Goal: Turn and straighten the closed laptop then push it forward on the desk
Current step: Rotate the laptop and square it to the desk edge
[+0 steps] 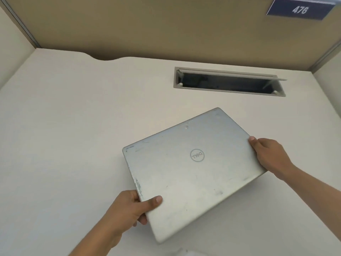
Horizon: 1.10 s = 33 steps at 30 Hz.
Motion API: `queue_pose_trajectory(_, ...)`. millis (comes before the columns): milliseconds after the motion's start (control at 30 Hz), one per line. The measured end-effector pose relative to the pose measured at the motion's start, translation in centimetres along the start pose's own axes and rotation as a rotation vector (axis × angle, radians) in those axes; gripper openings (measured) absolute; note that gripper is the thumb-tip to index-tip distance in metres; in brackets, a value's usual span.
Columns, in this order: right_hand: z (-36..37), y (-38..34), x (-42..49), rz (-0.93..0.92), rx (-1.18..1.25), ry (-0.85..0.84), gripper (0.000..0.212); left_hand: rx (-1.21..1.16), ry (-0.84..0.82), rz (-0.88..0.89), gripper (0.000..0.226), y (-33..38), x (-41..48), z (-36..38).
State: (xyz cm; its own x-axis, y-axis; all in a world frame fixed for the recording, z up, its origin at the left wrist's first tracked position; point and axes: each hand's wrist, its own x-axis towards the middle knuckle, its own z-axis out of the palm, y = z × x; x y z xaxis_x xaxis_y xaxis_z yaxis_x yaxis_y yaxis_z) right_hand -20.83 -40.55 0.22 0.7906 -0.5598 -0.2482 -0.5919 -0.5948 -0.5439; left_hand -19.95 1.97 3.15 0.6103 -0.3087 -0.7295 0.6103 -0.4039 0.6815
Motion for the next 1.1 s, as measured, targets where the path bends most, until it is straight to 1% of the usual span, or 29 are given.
queue_pose_trajectory(133,0.7,2.9,-1.8,0.022,-0.032,-0.015,0.069,0.035,0.012,-0.061,0.056,-2.1,-0.3,1.9)
queue_pose_trajectory(300,1.1,4.1,-2.6,0.002,-0.099,0.009,0.058,0.07,0.012,-0.103,0.05,-4.1,-0.7,3.5)
queue_pose_trajectory(433,1.4,4.5,-2.4,-0.008,-0.131,0.022,0.057,0.08,0.026,-0.127,0.055,-4.8,-0.6,4.1)
queue_pose_trajectory(567,1.5,4.8,-2.3,-0.055,-0.203,0.031,0.059,0.125,0.051,-0.14,0.05,-5.1,-0.1,4.4)
queue_pose_trajectory(633,1.3,5.0,-2.3,-0.077,-0.259,0.044,0.062,0.143,0.069,-0.141,0.048,-5.3,0.0,4.5)
queue_pose_trajectory(733,1.0,4.9,-2.4,-0.117,-0.389,0.073,0.063,0.162,0.101,-0.137,0.054,-5.4,0.1,4.5)
queue_pose_trajectory(833,1.1,4.7,-2.6,-0.169,-0.512,0.113,0.062,0.193,0.099,-0.148,0.055,-5.3,0.1,4.5)
queue_pose_trajectory(1000,1.2,4.7,-2.9,-0.207,-0.596,0.137,0.063,0.216,0.085,-0.168,0.057,-5.2,0.3,4.2)
queue_pose_trajectory(1100,1.2,4.5,-3.1,-0.236,-0.686,0.15,0.063,0.247,0.086,-0.165,0.06,-5.2,0.3,4.1)
